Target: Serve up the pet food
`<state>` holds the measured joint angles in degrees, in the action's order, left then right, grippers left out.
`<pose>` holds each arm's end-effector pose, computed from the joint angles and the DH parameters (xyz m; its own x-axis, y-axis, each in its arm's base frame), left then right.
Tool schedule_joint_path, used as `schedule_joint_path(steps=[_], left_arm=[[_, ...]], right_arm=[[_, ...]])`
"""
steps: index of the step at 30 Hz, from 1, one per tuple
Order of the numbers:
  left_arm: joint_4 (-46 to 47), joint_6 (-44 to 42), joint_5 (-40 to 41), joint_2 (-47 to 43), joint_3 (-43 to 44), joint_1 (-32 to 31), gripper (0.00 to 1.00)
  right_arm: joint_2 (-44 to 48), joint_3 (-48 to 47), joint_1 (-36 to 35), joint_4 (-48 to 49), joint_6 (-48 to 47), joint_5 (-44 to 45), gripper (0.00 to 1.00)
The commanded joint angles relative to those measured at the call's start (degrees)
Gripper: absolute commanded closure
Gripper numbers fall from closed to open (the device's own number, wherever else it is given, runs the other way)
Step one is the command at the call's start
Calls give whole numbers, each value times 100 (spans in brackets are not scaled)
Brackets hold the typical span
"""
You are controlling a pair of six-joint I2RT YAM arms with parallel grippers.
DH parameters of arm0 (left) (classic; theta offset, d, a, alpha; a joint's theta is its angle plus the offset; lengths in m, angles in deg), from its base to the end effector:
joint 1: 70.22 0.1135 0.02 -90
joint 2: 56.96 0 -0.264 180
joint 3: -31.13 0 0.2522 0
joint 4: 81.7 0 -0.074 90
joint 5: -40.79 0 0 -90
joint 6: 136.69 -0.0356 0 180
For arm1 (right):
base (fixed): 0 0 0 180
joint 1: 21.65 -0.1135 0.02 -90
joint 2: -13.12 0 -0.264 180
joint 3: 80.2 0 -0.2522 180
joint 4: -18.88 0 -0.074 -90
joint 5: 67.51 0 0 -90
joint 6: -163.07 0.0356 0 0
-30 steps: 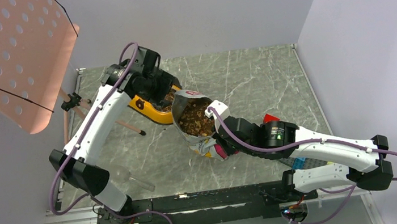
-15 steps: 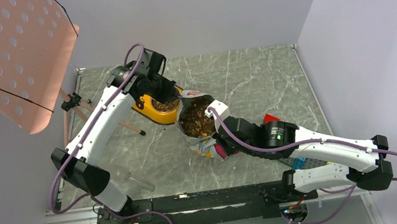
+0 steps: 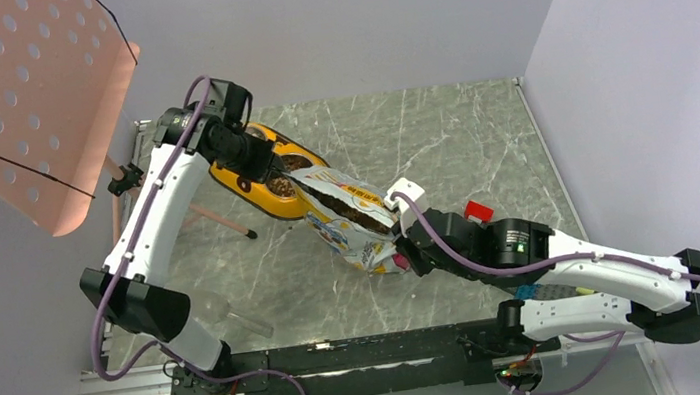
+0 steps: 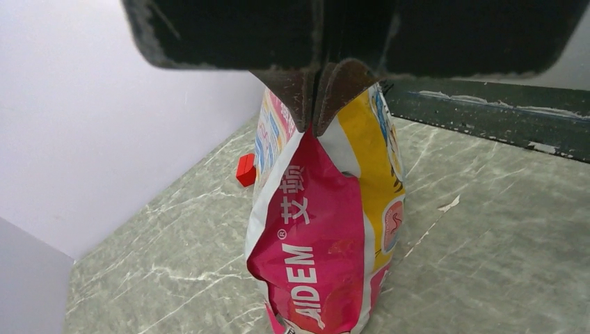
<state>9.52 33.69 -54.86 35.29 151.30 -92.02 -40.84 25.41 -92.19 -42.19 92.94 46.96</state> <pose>0.2833 -0.1171 0.3998 -0.5438 -0.8392 0.0034 -0.7304 0.4712 -0.4945 0.0745 0.1665 0.3457 -0.4602 -0.3737 -0.8053 -0.6349 0.7726 0.0042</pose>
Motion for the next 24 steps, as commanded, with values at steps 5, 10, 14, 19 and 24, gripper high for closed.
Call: schedule_joint_path(steps=[5, 10, 14, 19, 24], left_arm=[[248, -166, 761, -914, -66, 607, 100], [808, -194, 385, -1504, -928, 608, 100], [1439, -32, -225, -2025, -1886, 535, 62], [1587, 83, -399, -2243, -1992, 71, 28], [1078, 333, -366, -2104, -1567, -317, 17]], right_arm=[[437, -228, -12, -347, -554, 303, 100], [395, -372, -10, -312, -824, 108, 100], [299, -451, -12, -305, -955, 34, 100], [158, -461, -11, -248, -969, -39, 100], [52, -466, -11, -139, -990, -135, 100]])
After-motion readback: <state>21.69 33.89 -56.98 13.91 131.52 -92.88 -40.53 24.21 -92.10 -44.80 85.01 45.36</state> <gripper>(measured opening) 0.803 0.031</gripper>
